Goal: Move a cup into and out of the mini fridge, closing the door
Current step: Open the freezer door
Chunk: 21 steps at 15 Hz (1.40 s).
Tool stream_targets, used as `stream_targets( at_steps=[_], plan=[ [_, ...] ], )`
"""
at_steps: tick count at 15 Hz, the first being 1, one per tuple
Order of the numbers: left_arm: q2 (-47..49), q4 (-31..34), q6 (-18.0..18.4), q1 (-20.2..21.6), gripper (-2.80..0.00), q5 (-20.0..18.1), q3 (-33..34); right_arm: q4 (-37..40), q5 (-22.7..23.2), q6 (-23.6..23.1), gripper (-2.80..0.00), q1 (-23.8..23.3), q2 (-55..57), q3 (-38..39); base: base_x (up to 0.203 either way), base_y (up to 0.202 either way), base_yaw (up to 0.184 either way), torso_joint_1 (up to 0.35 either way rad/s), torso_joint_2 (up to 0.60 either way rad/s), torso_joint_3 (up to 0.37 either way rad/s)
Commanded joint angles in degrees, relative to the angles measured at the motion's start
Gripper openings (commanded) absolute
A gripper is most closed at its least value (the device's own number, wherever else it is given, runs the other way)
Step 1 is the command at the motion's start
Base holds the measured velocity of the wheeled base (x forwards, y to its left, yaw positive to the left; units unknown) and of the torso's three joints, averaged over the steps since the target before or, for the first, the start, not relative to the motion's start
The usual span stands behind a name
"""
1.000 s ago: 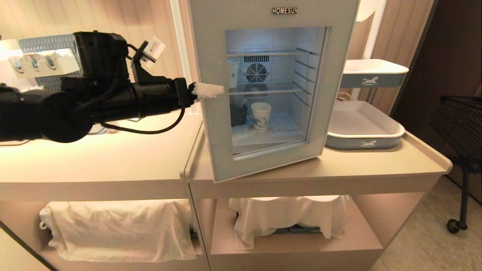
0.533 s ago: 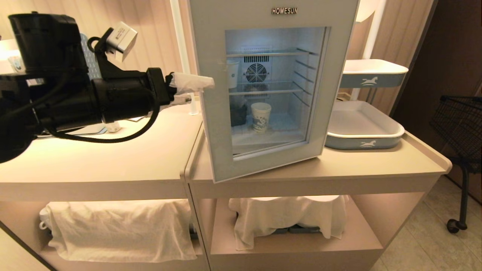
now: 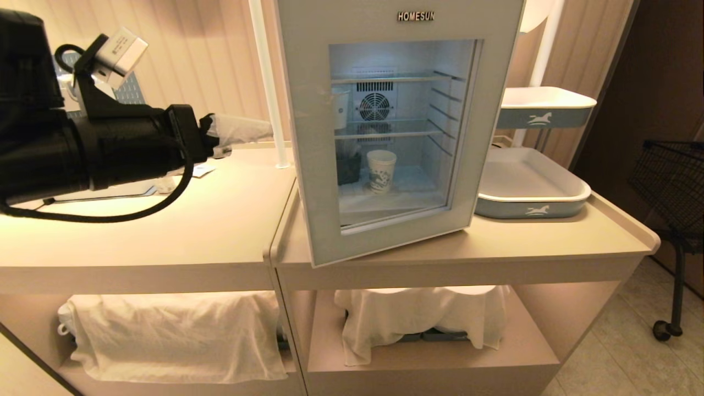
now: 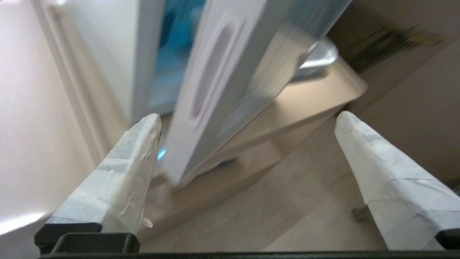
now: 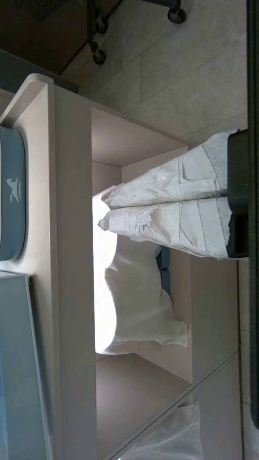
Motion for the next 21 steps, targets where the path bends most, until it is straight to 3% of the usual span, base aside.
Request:
stream_targets(
  at_steps=[1, 2, 5, 6, 13, 21],
  plan=[
    [-0.99, 3.9, 3.32, 1.93, 0.0, 0.39, -0.04, 0.0, -0.02, -0.03, -2.8, -0.06, 0.09, 1.05, 0.0, 0.0, 0.0, 0.0, 0.0, 0.0],
    [-1.0, 4.49, 5.43, 2.77, 0.0, 0.78, 0.1, 0.0, -0.02, -0.03, -2.8, 0.02, 0.09, 1.05, 0.0, 0.0, 0.0, 0.0, 0.0, 0.0],
    [-0.68, 4.04, 6.71, 4.86, 0.0, 1.21, 0.1, 0.0, -0.02, -0.03, -2.8, 0.02, 0.09, 1.05, 0.0, 0.0, 0.0, 0.0, 0.0, 0.0],
    [-0.3, 3.86, 7.91, 5.97, -2.8, 1.27, 0.06, 0.0, -0.02, -0.03, -2.8, -0.01, 0.09, 1.05, 0.0, 0.0, 0.0, 0.0, 0.0, 0.0],
    [7.18, 4.16, 11.3, 7.85, -2.8, 1.71, -5.73, 0.0, -0.02, -0.03, -2.8, -0.05, 0.09, 1.05, 0.0, 0.0, 0.0, 0.0, 0.0, 0.0],
    [26.05, 0.57, 12.3, 4.88, -2.8, 11.08, -21.65, 0.0, -0.02, -0.03, -2.8, 0.02, 0.09, 1.05, 0.0, 0.0, 0.0, 0.0, 0.0, 0.0]
  ],
)
